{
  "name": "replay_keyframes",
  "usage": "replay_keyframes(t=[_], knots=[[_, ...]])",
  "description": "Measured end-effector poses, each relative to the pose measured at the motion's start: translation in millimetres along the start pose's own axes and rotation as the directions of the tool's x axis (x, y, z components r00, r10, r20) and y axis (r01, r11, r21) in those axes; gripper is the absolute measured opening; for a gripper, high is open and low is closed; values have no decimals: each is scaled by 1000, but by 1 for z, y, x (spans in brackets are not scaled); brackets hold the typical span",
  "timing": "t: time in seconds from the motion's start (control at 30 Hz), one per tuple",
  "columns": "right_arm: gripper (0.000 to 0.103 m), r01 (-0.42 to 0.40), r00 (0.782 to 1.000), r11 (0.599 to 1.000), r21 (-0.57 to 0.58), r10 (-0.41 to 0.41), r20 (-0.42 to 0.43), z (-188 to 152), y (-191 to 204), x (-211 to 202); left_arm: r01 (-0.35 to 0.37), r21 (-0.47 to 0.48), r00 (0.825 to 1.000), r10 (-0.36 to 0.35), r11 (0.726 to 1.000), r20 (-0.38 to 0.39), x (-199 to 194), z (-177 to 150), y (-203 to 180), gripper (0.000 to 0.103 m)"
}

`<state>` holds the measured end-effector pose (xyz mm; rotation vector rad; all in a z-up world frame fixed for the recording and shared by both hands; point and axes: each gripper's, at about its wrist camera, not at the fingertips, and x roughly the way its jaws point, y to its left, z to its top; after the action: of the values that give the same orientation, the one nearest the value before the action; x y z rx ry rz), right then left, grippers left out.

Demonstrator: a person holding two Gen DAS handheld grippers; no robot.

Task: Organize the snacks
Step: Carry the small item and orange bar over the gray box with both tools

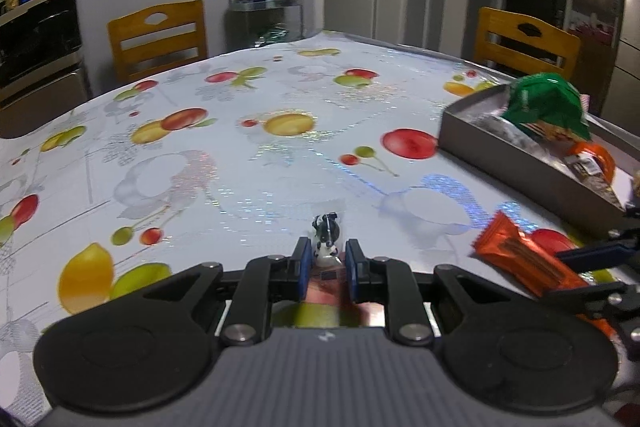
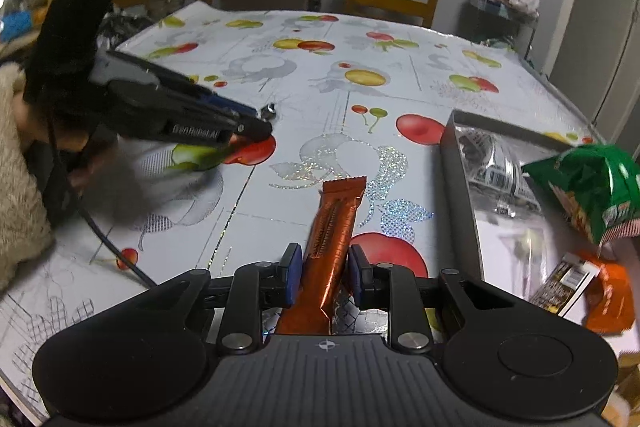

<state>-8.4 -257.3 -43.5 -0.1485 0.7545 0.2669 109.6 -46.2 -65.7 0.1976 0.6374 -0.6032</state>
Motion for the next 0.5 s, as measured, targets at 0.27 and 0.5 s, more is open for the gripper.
replay_keyframes(t=[0.27, 0.5], knots=[[67, 24, 998, 1000, 2, -25, 50, -7, 6, -2, 46, 26, 999, -46, 999, -2, -1, -1, -10, 16], [67, 23, 998, 998, 52, -26, 59, -9, 3, 0, 21, -9, 1000, -21, 1000, -2, 2, -1, -11, 47]])
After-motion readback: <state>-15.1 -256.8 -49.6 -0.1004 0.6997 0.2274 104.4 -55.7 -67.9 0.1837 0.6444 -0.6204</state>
